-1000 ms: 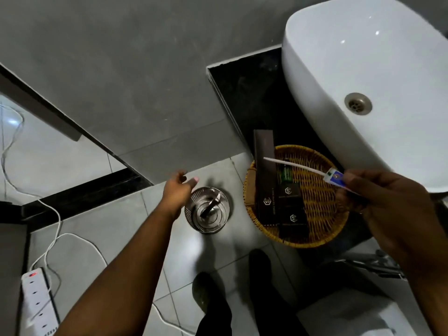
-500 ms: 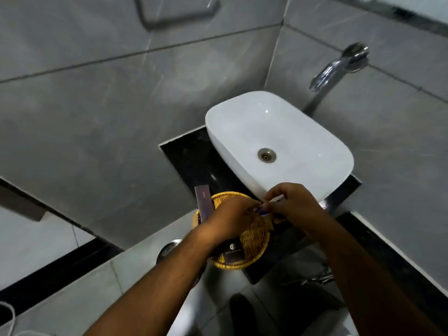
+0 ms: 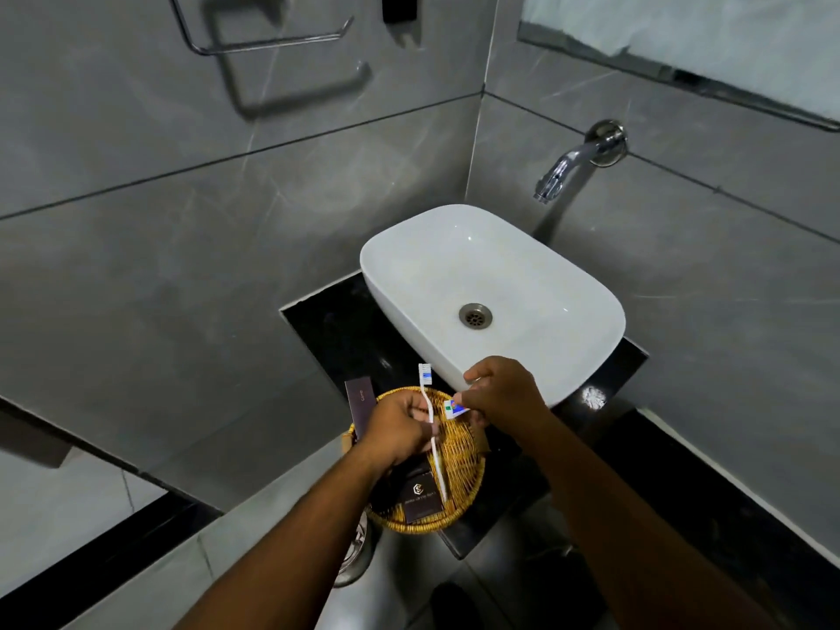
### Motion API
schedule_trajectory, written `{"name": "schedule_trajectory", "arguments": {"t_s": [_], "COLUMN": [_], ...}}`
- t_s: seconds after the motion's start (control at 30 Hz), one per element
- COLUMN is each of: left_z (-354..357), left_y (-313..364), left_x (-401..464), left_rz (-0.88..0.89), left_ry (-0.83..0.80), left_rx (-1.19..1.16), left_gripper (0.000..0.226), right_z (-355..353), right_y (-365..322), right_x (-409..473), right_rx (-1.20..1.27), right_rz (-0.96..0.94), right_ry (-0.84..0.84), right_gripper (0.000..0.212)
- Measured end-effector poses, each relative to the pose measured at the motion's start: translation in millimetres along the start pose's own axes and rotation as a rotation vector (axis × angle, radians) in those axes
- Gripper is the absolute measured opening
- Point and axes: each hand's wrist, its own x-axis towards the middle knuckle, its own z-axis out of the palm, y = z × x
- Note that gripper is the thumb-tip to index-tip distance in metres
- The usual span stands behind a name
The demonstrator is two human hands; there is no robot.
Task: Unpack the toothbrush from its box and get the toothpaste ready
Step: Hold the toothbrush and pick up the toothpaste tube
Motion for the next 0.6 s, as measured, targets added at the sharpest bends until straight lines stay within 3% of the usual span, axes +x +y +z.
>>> {"name": "schedule_trajectory", "arguments": {"t_s": [0.1,0.23,0.33,0.43,0.6], "left_z": [5.3,12.3,15.8,17.4,9.7], "left_y": [-4.4,-11.6,-19.5,-26.5,-16.7], "left_x": [10.9,25.4,33.8,42.0,44.4], "left_rz": [-0.057,-0.096,-0.101,-0.124,-0.054], "left_ry": [0.088,0.102,0.113,0.134,0.144], "left_rx": [0.002,0.079,0.154,0.183,0.332], "left_gripper": [0.018,0.025,0.015,0.024,0.019], "right_z": [-5.8,-2.1,4.2,9.8,12.6], "right_y": [2.5,3.2,9.9,13.4,12.3], "right_x": [8.0,11.3,11.4,10.5,13.3], "right_rx": [-0.160,-0.364,-0.403,-0.449,-0.449], "right_rz": [-0.052,-0.071,-0.042,-0.042,-0.040], "right_ry": [0.003,-0.121,-0.191,-0.257,-0.301], "right_gripper": [0.015,0.017,0.017,0.015,0.018]}}
